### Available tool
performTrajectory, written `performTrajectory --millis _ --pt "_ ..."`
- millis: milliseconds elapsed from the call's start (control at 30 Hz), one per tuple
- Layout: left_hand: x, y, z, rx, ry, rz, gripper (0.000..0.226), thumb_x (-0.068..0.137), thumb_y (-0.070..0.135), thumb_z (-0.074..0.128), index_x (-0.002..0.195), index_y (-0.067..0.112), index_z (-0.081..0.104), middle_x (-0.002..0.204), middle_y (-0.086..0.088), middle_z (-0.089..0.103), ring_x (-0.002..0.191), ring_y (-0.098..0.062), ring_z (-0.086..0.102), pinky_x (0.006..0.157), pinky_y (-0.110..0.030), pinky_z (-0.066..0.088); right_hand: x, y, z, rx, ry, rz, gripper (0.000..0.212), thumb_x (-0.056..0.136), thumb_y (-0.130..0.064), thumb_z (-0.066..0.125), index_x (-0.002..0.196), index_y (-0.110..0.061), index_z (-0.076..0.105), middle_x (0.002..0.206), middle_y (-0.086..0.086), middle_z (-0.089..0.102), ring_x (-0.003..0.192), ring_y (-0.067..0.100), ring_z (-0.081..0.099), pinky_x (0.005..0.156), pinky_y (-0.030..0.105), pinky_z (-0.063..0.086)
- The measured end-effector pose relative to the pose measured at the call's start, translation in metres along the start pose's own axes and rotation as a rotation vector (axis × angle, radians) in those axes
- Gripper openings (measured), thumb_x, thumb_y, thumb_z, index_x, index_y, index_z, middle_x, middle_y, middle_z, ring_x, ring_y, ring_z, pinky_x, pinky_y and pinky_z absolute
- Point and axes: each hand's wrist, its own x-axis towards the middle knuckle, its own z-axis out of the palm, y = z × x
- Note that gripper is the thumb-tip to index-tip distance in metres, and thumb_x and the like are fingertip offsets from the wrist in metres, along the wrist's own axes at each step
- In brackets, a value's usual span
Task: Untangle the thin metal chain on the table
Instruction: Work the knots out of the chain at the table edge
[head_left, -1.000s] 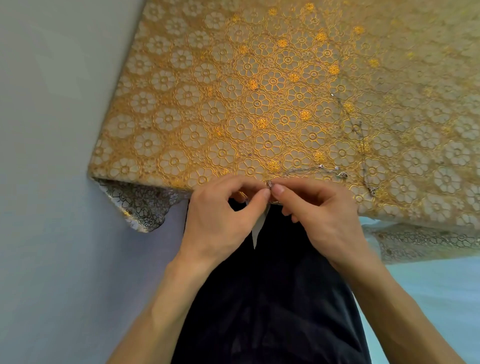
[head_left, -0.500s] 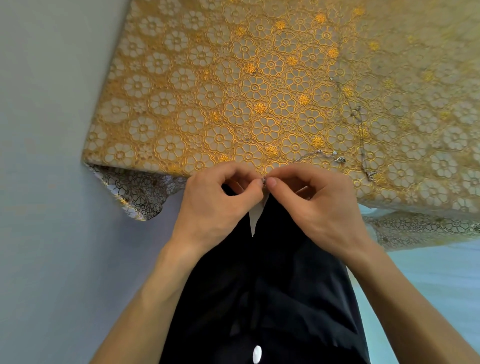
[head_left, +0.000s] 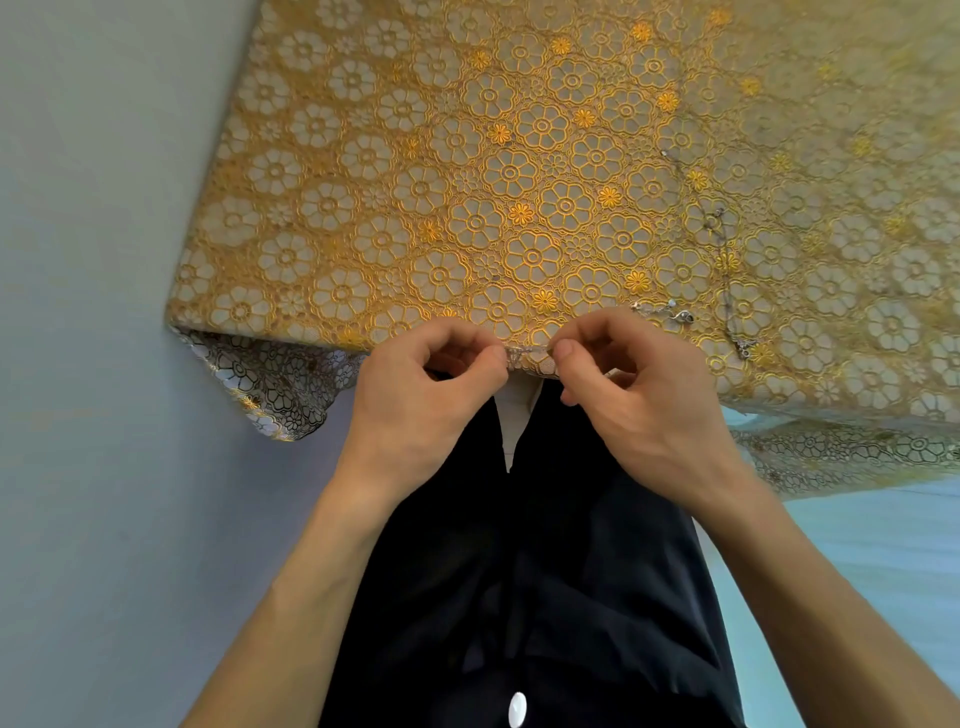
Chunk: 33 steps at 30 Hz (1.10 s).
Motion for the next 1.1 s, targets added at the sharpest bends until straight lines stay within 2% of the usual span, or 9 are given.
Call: performTrajectory --millis 133,267,433,567,667,767,833,933,1100 --pt "-0.001 -0.002 0.002 -0.076 0.034 -0.054 0.009 0.077 0.03 0.068 0.077 0.023 0.073 0.06 0.018 0.063 0.062 0.001 0.056 0.065 -0.01 0.044 0.001 0.002 0.0 -0.006 0.012 0.023 0.015 0.095 -0.016 0.064 0.085 -0.027 0.064 0.079 -0.012 0.066 0.067 0.023 0.065 0.059 0.032 0.05" --pt "-0.002 -0.004 0.006 -0.108 0.077 -0.106 0.01 0.075 0.033 0.067 0.075 0.025 0.072 0.063 0.015 0.065 0.061 -0.004 0.057 0.061 -0.012 0.045 0.001 0.005 0.002 -0.037 0.028 0.011 0.01 0.097 -0.022 0.062 0.089 -0.027 0.062 0.072 -0.016 0.063 0.066 0.02 0.066 0.056 0.02 0.044" --pt "-0.001 -0.002 0.007 -0.255 0.154 -0.178 0.009 0.078 0.027 0.066 0.079 0.019 0.07 0.063 0.011 0.062 0.055 -0.003 0.055 0.055 -0.014 0.042 0.001 0.013 0.005 -0.213 0.016 -0.076 0.007 0.099 -0.027 0.049 0.099 -0.022 0.054 0.087 -0.014 0.057 0.072 0.019 0.065 0.065 0.036 0.05" --pt "0.0 -0.006 -0.001 -0.303 0.231 -0.248 0.014 0.094 0.016 0.062 0.081 0.019 0.068 0.065 0.01 0.061 0.058 -0.007 0.054 0.056 -0.019 0.04 0.001 0.02 -0.001 -0.26 0.065 -0.08 0.004 0.101 -0.021 0.049 0.099 -0.023 0.051 0.091 -0.006 0.056 0.079 0.021 0.06 0.071 0.035 0.046" --pt "-0.003 -0.008 -0.002 -0.251 0.212 -0.225 0.014 0.094 0.014 0.062 0.082 0.018 0.069 0.071 0.009 0.063 0.056 -0.005 0.055 0.055 -0.013 0.042 0.002 0.02 -0.005 -0.201 0.063 -0.009 0.013 0.101 -0.028 0.044 0.101 -0.02 0.054 0.086 -0.005 0.058 0.077 0.021 0.061 0.072 0.035 0.046" --pt "-0.004 -0.01 0.0 -0.218 0.235 -0.213 0.013 0.093 0.013 0.064 0.082 0.018 0.069 0.071 0.008 0.062 0.054 -0.001 0.055 0.054 -0.01 0.042 0.004 0.017 -0.007 -0.038 0.086 0.127 0.013 0.106 -0.026 0.046 0.095 -0.026 0.053 0.065 -0.007 0.061 0.057 0.005 0.056 0.06 0.018 0.038" --pt "-0.004 -0.009 0.002 -0.195 0.241 -0.201 0.012 0.091 0.013 0.066 0.08 0.019 0.069 0.069 0.01 0.062 0.053 0.001 0.054 0.053 -0.01 0.042 0.005 0.013 -0.008 0.092 0.102 0.197 0.017 0.106 -0.025 0.045 0.091 -0.028 0.051 0.057 -0.007 0.061 0.053 0.003 0.053 0.06 0.021 0.038" --pt "-0.004 -0.005 0.004 -0.158 0.236 -0.189 0.012 0.089 0.015 0.067 0.079 0.019 0.069 0.066 0.011 0.062 0.052 0.002 0.054 0.053 -0.009 0.041 0.007 0.008 -0.008 0.142 0.092 0.222 0.019 0.107 -0.025 0.044 0.089 -0.026 0.052 0.064 -0.006 0.062 0.057 0.006 0.056 0.061 0.029 0.041" --pt "0.0 -0.005 -0.002 -0.038 0.237 -0.138 0.009 0.087 0.021 0.07 0.078 0.024 0.07 0.064 0.014 0.064 0.062 -0.005 0.057 0.061 -0.01 0.044 0.014 -0.002 -0.01 0.442 0.122 0.3 0.021 0.107 -0.015 0.042 0.089 -0.015 0.054 0.085 -0.004 0.058 0.057 0.008 0.059 0.05 0.018 0.041"
